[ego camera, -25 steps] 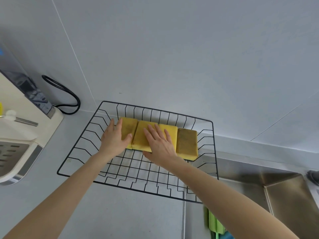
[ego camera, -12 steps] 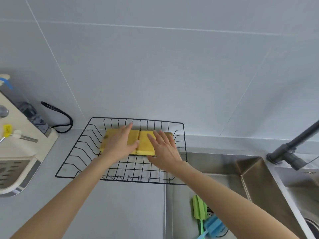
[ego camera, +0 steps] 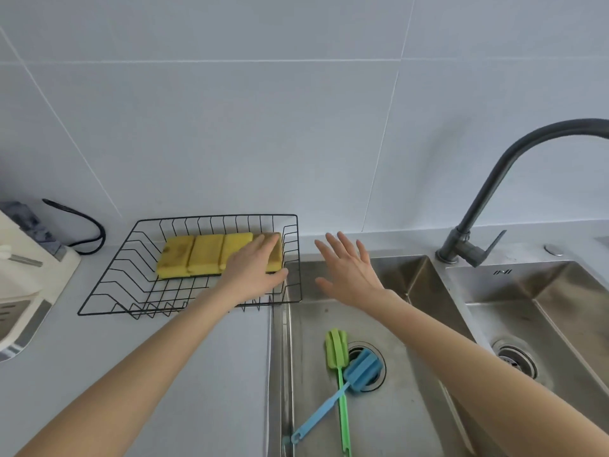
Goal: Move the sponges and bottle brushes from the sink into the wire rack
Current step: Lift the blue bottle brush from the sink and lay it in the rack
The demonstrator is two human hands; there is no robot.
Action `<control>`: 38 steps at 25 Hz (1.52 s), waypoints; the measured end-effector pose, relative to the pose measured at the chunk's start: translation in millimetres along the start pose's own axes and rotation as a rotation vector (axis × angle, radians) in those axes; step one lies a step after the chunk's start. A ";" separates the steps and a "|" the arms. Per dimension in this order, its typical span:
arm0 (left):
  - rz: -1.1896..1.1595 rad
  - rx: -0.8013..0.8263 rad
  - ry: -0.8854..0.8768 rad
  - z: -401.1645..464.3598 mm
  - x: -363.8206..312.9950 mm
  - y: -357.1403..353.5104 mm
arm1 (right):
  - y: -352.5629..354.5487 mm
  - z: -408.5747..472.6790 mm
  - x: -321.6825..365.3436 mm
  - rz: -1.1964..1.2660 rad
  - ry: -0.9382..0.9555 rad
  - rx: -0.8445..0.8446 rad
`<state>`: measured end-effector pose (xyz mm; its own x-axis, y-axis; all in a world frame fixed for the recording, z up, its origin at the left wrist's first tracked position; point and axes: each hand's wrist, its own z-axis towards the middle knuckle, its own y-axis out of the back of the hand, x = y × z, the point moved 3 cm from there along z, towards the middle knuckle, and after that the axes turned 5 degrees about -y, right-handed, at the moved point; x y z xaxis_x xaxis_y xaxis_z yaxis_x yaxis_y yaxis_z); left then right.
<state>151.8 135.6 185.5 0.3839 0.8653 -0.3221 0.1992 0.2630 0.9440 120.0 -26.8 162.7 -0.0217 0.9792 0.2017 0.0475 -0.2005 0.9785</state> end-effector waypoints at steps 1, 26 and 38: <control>0.004 0.014 -0.009 -2.8 -8.4 -4.7 | -0.4 -7.0 -8.3 -0.013 -0.013 0.003; -0.285 0.513 0.176 -30.7 -55.7 -205.3 | -141.6 -69.7 -108.4 -0.065 -0.003 0.484; -0.179 0.751 0.319 -37.2 -30.7 -286.4 | -203.6 -58.4 -118.1 -0.143 0.069 0.568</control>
<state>49.4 49.6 -72.3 0.0378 0.9466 -0.3202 0.8241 0.1517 0.5457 54.6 -103.4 -57.8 -0.1317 0.9871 0.0906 0.5664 0.0000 0.8241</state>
